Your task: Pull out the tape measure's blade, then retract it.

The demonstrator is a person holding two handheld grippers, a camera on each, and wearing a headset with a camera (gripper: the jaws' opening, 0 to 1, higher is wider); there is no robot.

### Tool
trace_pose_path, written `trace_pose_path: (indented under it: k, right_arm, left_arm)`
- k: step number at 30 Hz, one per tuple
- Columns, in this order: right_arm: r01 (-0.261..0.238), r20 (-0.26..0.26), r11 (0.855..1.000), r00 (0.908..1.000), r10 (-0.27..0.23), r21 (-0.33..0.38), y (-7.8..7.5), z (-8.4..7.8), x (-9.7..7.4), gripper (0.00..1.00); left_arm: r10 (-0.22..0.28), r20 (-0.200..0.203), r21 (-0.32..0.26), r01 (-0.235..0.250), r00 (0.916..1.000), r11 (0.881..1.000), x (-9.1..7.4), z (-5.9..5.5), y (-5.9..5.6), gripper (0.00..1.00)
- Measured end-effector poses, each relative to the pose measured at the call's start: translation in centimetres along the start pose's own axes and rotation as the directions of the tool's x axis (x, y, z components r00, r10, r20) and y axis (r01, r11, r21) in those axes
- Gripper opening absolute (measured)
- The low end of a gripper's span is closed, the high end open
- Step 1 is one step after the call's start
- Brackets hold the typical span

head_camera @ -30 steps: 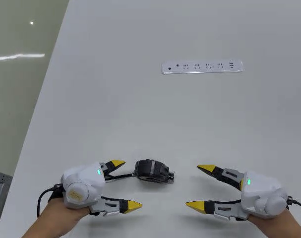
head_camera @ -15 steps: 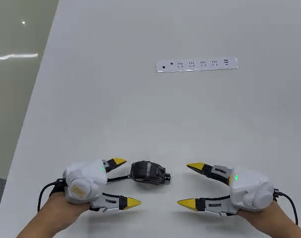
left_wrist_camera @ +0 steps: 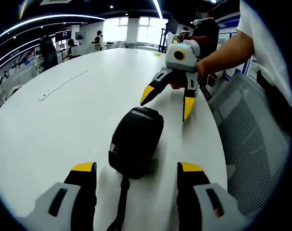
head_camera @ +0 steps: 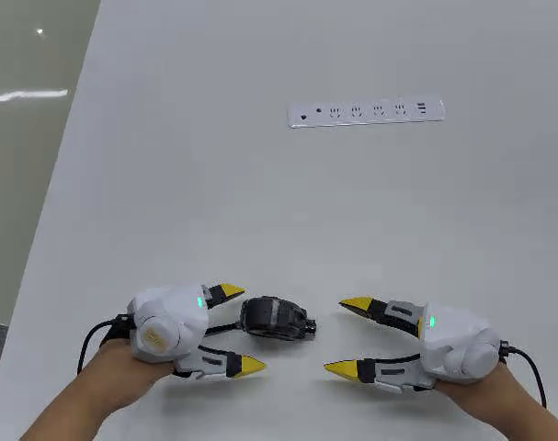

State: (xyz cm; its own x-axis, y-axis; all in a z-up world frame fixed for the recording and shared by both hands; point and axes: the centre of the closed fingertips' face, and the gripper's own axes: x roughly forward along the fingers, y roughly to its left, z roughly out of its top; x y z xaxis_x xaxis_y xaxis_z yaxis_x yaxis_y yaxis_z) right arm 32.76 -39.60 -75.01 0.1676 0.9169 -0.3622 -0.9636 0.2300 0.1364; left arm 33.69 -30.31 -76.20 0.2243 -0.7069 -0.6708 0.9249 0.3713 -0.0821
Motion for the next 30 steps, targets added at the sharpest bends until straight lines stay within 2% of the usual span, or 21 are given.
trace_pose_path:
  k: [18, 25, 30]
  right_arm:
    - [-0.014, -0.003, 1.0, 0.9999, 0.014, 0.015, -0.4, -0.1, 0.9, 0.51]
    - [-0.02, -0.004, 1.0, 0.9998, 0.02, 0.016, -0.3, -0.2, 1.3, 0.5]
    - [-0.025, -0.011, 1.0, 0.9996, 0.025, 0.008, -0.3, -0.3, 1.6, 0.48]
  left_arm:
    - [-0.017, -0.013, 0.046, 0.018, 0.9998, 0.999, 1.8, 0.3, 0.5, 0.57]
    - [-0.029, -0.026, 0.055, 0.03, 0.9992, 0.998, 2.3, 0.1, 0.4, 0.54]
    - [-0.034, -0.024, 0.062, 0.035, 0.9992, 0.997, 2.4, 0.2, 0.3, 0.49]
